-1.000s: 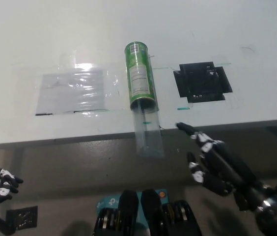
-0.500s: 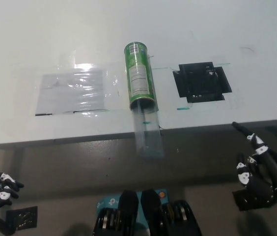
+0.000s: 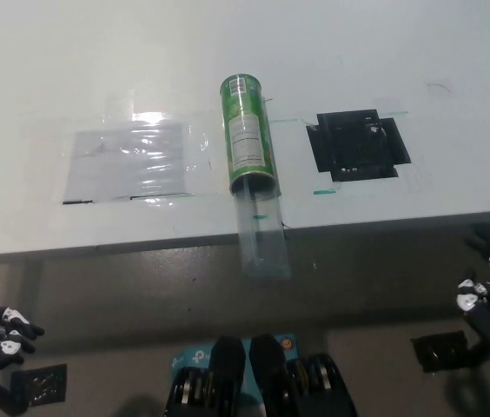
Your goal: The robot uses its right hand finger to pull out the chips tray kept inside a container in the middle of the desk
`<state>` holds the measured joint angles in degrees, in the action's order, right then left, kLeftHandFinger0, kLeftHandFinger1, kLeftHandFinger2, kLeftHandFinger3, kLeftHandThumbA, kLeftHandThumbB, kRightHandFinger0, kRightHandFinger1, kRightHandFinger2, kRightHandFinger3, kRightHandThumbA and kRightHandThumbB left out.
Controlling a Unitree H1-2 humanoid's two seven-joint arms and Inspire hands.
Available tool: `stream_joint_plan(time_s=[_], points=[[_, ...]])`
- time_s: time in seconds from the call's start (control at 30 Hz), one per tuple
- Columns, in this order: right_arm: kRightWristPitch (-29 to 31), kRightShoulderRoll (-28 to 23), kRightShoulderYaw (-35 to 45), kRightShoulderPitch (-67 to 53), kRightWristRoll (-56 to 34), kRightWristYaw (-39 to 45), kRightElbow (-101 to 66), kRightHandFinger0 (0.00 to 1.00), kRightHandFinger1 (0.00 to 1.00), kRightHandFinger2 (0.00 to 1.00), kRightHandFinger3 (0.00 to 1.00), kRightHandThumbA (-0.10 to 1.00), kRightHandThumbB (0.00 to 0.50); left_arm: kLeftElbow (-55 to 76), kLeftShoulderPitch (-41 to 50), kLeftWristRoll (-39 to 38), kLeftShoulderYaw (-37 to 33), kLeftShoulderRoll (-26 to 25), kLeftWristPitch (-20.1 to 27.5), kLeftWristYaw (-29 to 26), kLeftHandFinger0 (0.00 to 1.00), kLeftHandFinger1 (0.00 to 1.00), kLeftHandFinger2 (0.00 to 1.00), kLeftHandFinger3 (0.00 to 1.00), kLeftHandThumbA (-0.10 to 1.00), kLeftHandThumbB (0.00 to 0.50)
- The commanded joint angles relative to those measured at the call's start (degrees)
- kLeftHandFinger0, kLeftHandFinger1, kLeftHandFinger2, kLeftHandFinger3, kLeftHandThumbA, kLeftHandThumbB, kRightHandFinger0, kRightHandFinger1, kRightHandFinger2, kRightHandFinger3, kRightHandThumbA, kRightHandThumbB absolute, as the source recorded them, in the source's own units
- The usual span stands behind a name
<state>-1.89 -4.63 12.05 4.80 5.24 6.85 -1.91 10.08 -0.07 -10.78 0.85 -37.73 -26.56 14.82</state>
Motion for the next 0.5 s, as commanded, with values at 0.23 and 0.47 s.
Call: stream_joint_plan(time_s=[0.23,0.47], points=[[-9.04,2.68,4.01,3.61,-9.93,-2.87,0.86,0.00,0.00,0.46,0.69,-0.10,0.228,1.82,0.65,0.42,1.47,-0.21,-0.37,-1.64,0.52,0.52,0.60,0.78,-0.10,0.000],[-11.29,1.91,2.61,3.99,-9.16,-3.18,0.30,0.00,0.00,0.40,0.62,-0.10,0.188,1.67,0.81,-0.03,2.10,0.57,-0.37,-1.48,0.49,0.50,0.58,0.75,-0.10,0.000]])
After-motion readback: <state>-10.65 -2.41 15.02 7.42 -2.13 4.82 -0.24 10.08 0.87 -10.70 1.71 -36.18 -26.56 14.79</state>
